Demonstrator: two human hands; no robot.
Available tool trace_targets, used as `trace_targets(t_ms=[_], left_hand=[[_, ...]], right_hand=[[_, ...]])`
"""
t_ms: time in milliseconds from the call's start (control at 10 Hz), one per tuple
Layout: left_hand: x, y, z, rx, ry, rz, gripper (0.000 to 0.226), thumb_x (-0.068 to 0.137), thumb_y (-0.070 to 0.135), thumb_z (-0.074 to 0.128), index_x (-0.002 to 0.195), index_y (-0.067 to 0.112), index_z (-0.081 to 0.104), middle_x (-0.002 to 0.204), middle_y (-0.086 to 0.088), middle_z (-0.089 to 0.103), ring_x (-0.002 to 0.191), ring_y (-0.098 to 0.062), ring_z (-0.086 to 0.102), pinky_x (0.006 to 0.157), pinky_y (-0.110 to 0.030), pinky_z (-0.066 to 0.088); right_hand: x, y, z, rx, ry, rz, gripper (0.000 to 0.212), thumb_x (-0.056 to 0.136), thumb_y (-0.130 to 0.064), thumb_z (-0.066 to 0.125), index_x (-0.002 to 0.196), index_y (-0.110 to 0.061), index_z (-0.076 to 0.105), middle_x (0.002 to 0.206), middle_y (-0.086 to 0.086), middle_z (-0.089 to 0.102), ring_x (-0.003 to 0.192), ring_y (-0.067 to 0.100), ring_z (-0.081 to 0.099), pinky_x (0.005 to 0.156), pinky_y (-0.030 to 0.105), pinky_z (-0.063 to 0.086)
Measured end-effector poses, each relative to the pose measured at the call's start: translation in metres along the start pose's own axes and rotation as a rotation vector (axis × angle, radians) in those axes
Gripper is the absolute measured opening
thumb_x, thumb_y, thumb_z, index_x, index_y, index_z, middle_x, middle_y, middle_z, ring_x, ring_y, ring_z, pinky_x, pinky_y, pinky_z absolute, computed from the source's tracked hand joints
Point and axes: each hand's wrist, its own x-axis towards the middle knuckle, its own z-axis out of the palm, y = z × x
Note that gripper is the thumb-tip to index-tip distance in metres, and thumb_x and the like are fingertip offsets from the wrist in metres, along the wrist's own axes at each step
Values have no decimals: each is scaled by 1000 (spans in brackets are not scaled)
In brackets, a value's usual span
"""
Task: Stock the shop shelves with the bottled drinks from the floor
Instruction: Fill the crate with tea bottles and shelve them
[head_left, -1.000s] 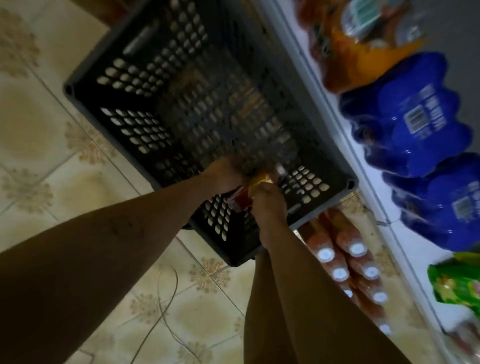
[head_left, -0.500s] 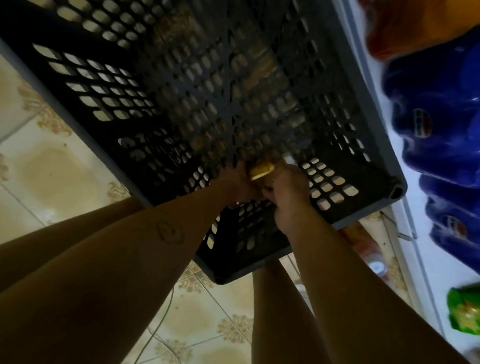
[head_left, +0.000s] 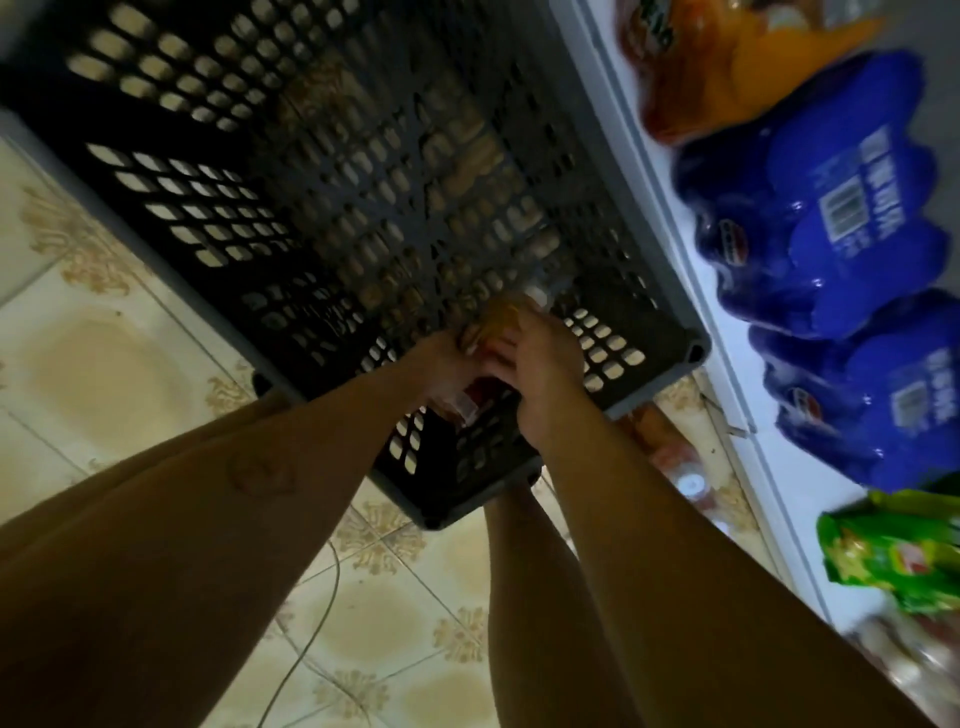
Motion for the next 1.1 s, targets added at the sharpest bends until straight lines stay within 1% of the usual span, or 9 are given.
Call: trace_targets(t_ms=[100, 200, 300, 400, 500, 700, 900, 1000, 1100], left_hand=[[-40, 13, -23, -84, 5, 42, 63, 77, 45, 77, 127, 11, 58, 115, -12, 68, 101, -31, 67, 94, -45, 53], [-91, 31, -60, -249, -33, 25, 68, 72, 52, 77, 127, 16, 59, 107, -8, 72, 92, -25, 71, 85, -37, 56], [-144, 55, -84, -340, -145, 88, 58, 80, 50, 68, 125, 13, 61, 106, -9, 73, 91, -25, 70, 80, -35, 54], [-224, 79, -109, -380, -207, 181, 58, 78, 52, 62, 119, 11, 63, 98, -10, 72, 84, -24, 68, 73, -35, 54], [-279, 96, -117, -374, -237, 246, 60, 81, 54, 62, 121, 10, 61, 101, -14, 70, 85, -27, 67, 71, -37, 55], [-426, 139, -121, -377, -271, 431, 57, 81, 55, 57, 119, 12, 62, 103, -14, 69, 87, -28, 67, 75, -38, 58], [-556, 162, -126, -332, -191, 578, 48, 82, 56, 53, 110, 19, 65, 108, -10, 72, 95, -26, 68, 87, -38, 54], [-613, 174, -134, -216, -48, 672, 41, 96, 53, 39, 106, 23, 64, 102, -4, 75, 90, -17, 72, 86, -33, 56], [-645, 183, -137, -90, 69, 733, 51, 95, 62, 31, 102, 25, 66, 98, 2, 74, 89, -12, 72, 91, -33, 54]], right_hand=[[-28, -11, -6, -120, 70, -105, 16, 96, -34, 53, 100, -27, 66, 107, 2, 68, 101, 21, 65, 88, 44, 56], [-85, -38, -14, -151, -2, -113, 15, 94, -41, 59, 101, -31, 67, 108, 0, 69, 103, 19, 64, 94, 43, 51], [-130, -59, -15, -101, -187, -63, 32, 96, -45, 58, 119, -24, 63, 117, 1, 68, 108, 18, 63, 96, 41, 48], [-202, -88, -12, -136, -369, -137, 48, 89, -54, 60, 125, -23, 61, 120, 0, 68, 111, 17, 63, 100, 41, 46], [-252, -105, -13, -98, -435, -198, 59, 80, -59, 62, 126, -22, 62, 117, 0, 71, 110, 19, 65, 99, 41, 48], [-392, -160, -30, 108, -573, -297, 64, 81, -57, 58, 136, -23, 55, 128, 3, 66, 120, 24, 62, 101, 45, 49], [-514, -192, -42, 146, -651, -316, 71, 77, -61, 63, 135, -20, 58, 124, 7, 69, 117, 26, 64, 106, 50, 44], [-564, -202, -43, 189, -701, -363, 74, 77, -61, 66, 138, -20, 53, 124, 11, 68, 116, 28, 65, 104, 51, 46], [-590, -214, -40, 238, -717, -398, 80, 73, -60, 71, 139, -21, 51, 125, 12, 68, 115, 30, 65, 102, 51, 47]])
